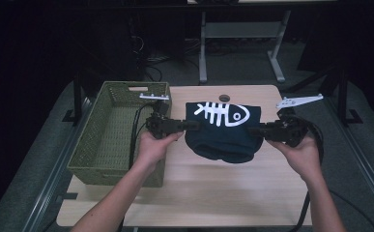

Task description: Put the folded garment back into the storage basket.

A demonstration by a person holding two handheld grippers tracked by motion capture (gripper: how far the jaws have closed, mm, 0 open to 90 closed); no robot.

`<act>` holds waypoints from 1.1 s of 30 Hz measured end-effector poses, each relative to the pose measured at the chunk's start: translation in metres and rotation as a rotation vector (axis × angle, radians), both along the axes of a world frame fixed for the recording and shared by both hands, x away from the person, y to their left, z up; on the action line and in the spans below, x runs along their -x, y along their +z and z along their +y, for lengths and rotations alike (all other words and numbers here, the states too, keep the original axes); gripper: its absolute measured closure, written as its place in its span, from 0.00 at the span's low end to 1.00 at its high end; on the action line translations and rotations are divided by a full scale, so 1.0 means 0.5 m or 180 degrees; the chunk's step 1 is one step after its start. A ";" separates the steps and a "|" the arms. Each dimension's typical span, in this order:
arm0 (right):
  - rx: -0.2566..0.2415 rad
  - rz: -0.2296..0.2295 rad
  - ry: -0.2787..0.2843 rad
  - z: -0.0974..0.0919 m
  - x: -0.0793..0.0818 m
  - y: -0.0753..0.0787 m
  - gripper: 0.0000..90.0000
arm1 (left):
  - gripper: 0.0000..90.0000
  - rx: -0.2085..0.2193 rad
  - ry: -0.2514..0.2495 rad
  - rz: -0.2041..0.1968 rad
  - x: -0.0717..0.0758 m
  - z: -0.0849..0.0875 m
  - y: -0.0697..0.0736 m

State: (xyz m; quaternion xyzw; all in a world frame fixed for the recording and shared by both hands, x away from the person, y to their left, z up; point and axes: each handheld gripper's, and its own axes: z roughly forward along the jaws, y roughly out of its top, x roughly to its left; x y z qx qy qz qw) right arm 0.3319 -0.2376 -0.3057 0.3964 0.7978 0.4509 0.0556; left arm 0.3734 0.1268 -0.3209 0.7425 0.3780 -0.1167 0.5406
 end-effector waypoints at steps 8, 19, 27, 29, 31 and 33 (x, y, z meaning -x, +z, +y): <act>0.0008 -0.0030 0.0060 0.020 -0.008 0.018 0.78 | 0.72 0.0005 -0.0006 -0.0021 -0.002 0.021 0.017; 0.0045 -0.0071 0.0148 0.053 -0.019 0.036 0.78 | 0.71 0.0082 0.0004 0.0048 -0.003 0.060 0.026; 0.0077 -0.0098 0.0220 0.084 -0.025 0.051 0.78 | 0.71 0.0111 0.0044 0.0019 0.001 0.092 0.035; 0.0082 -0.0110 0.0242 0.092 -0.027 0.055 0.78 | 0.71 0.0120 0.0053 0.0020 0.002 0.101 0.039; 0.0082 -0.0113 0.0252 0.100 -0.029 0.058 0.78 | 0.71 0.0116 0.0068 0.0005 0.003 0.109 0.043; 0.0097 -0.0114 0.0265 0.109 -0.032 0.060 0.78 | 0.71 0.0109 0.0082 -0.0005 0.004 0.117 0.048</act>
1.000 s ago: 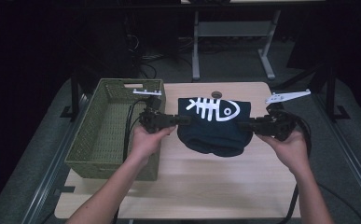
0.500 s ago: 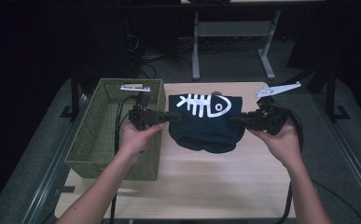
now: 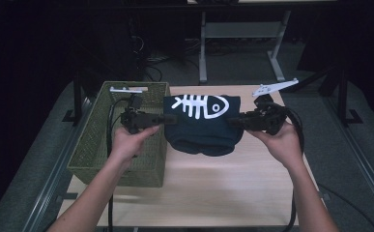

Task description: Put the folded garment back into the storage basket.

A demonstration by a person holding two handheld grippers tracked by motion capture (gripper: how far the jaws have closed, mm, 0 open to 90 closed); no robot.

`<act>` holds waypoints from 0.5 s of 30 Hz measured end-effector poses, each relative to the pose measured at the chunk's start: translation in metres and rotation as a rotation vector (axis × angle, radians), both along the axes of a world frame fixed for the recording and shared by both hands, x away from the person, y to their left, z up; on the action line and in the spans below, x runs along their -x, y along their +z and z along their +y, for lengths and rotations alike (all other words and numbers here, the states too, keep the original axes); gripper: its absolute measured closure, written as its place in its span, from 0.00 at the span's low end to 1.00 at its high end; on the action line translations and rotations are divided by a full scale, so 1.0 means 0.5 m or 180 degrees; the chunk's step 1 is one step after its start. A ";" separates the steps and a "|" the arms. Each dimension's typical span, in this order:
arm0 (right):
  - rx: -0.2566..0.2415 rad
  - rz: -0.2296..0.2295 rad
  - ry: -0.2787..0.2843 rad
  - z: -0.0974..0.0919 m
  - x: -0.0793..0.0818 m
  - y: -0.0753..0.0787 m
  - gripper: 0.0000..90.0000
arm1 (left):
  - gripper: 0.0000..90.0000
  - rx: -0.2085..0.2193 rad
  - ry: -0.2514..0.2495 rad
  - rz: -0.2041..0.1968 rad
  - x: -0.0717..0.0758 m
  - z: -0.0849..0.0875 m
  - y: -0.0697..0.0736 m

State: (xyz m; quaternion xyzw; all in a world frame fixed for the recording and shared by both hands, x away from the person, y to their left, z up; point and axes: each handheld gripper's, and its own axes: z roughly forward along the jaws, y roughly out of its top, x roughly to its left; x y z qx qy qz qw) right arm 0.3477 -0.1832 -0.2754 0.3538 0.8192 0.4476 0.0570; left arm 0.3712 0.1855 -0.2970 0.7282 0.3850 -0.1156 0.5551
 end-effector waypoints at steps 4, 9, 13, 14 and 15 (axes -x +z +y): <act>0.0011 -0.0017 0.0040 0.016 -0.004 0.006 0.78 | 0.71 0.0017 0.0025 0.0003 0.001 0.015 0.005; 0.0020 -0.0032 0.0075 0.033 -0.008 0.012 0.78 | 0.71 0.0012 0.0038 -0.0012 0.004 0.033 0.011; 0.0039 -0.0031 0.0102 0.046 -0.011 0.016 0.78 | 0.71 0.0021 0.0064 -0.0009 0.006 0.044 0.013; 0.0046 -0.0040 0.0116 0.052 -0.012 0.017 0.78 | 0.71 0.0029 0.0071 -0.0004 0.006 0.048 0.013; 0.0046 -0.0040 0.0116 0.052 -0.012 0.017 0.78 | 0.71 0.0030 0.0075 0.0003 0.006 0.050 0.013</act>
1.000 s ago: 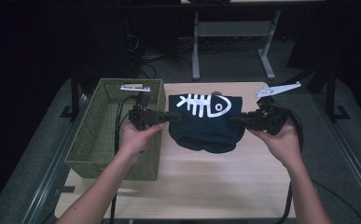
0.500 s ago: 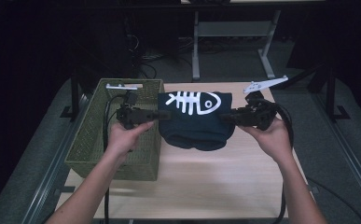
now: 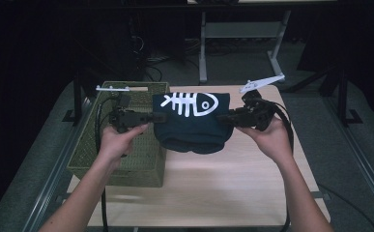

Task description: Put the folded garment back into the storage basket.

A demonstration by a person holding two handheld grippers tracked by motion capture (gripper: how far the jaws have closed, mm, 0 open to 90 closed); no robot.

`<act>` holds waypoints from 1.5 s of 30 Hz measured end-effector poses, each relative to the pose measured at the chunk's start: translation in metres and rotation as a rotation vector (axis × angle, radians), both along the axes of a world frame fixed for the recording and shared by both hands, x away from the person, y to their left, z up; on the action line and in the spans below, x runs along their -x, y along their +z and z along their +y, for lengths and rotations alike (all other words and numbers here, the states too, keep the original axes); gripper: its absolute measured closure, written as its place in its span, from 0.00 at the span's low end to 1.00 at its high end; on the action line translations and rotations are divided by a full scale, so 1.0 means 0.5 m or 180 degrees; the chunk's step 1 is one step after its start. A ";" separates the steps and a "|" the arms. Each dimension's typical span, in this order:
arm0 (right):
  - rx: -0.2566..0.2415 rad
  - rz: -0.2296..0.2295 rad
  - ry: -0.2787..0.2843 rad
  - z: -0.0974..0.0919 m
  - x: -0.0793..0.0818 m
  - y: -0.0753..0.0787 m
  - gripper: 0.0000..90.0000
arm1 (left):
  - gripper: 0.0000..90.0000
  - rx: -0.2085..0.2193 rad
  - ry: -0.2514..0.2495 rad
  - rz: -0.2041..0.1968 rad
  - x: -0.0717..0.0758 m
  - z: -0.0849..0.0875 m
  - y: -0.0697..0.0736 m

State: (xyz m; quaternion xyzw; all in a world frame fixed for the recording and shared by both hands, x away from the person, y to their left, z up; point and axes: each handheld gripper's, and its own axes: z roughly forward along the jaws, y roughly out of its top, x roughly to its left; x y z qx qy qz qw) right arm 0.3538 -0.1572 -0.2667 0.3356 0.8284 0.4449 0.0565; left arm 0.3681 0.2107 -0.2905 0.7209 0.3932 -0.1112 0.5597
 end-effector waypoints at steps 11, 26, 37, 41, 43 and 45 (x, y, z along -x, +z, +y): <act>0.0014 0.0016 0.0079 0.041 -0.012 0.002 0.78 | 0.71 0.0011 0.0071 0.0017 0.002 0.041 0.000; 0.0057 -0.0011 0.0232 0.099 -0.035 0.005 0.78 | 0.70 0.0028 0.0212 0.0073 0.007 0.096 -0.004; 0.0061 0.0011 0.0292 0.142 -0.046 -0.002 0.78 | 0.70 0.0054 0.0318 0.0134 0.005 0.135 -0.013; 0.0058 0.0009 0.0304 0.152 -0.049 -0.003 0.78 | 0.70 0.0060 0.0352 0.0148 0.006 0.149 -0.015; 0.0059 0.0006 0.0315 0.160 -0.052 -0.003 0.78 | 0.70 0.0062 0.0380 0.0162 0.006 0.155 -0.015; 0.0047 0.0002 0.0333 0.168 -0.055 -0.005 0.78 | 0.70 0.0071 0.0403 0.0171 0.006 0.163 -0.017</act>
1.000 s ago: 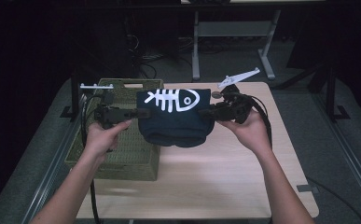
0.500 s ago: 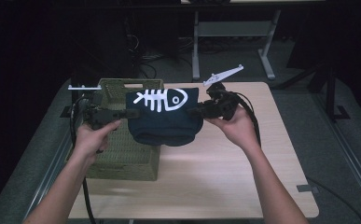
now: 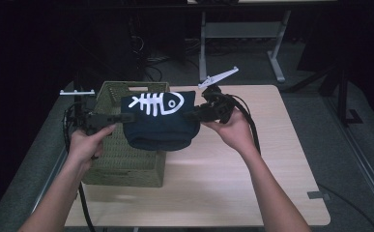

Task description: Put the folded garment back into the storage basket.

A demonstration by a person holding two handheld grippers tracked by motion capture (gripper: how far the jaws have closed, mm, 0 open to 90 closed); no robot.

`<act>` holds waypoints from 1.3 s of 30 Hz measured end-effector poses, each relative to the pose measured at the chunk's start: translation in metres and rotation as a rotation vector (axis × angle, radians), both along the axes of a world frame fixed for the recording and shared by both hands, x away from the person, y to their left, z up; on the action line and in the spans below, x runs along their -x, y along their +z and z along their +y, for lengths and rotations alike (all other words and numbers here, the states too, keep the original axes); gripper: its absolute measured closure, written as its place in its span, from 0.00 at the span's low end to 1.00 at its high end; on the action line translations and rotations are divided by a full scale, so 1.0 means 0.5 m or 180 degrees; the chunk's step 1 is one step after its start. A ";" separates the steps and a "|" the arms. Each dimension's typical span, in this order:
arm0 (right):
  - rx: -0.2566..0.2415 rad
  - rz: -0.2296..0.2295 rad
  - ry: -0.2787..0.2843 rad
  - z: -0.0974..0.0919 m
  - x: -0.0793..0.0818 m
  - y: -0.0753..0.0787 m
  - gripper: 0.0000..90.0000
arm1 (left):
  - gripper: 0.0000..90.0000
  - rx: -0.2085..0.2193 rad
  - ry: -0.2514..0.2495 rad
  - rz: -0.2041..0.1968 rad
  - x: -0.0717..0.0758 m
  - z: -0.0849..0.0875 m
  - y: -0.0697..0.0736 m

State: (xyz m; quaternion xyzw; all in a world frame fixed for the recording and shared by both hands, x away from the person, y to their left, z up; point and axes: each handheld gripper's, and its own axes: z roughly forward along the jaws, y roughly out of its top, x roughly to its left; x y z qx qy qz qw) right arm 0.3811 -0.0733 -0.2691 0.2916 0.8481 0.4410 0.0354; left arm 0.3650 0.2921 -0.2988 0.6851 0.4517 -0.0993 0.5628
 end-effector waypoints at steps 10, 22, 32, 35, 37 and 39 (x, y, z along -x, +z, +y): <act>-0.0002 0.0021 0.0036 0.033 -0.010 -0.007 0.78 | 0.70 -0.0015 0.0080 -0.0005 0.001 0.032 -0.003; -0.0039 0.0031 0.0056 0.070 -0.017 -0.016 0.78 | 0.70 0.0008 0.0192 0.0031 0.006 0.065 -0.009; -0.0042 0.0044 0.0047 0.090 -0.022 -0.020 0.78 | 0.70 0.0011 0.0258 0.0065 0.005 0.081 -0.013; -0.0041 0.0046 0.0043 0.096 -0.025 -0.021 0.78 | 0.70 -0.0002 0.0262 0.0059 0.005 0.087 -0.013; -0.0045 0.0054 0.0047 0.103 -0.027 -0.022 0.78 | 0.70 -0.0019 0.0271 0.0064 0.005 0.093 -0.013; -0.0041 0.0055 0.0053 0.105 -0.027 -0.023 0.78 | 0.70 -0.0015 0.0287 0.0068 0.006 0.096 -0.013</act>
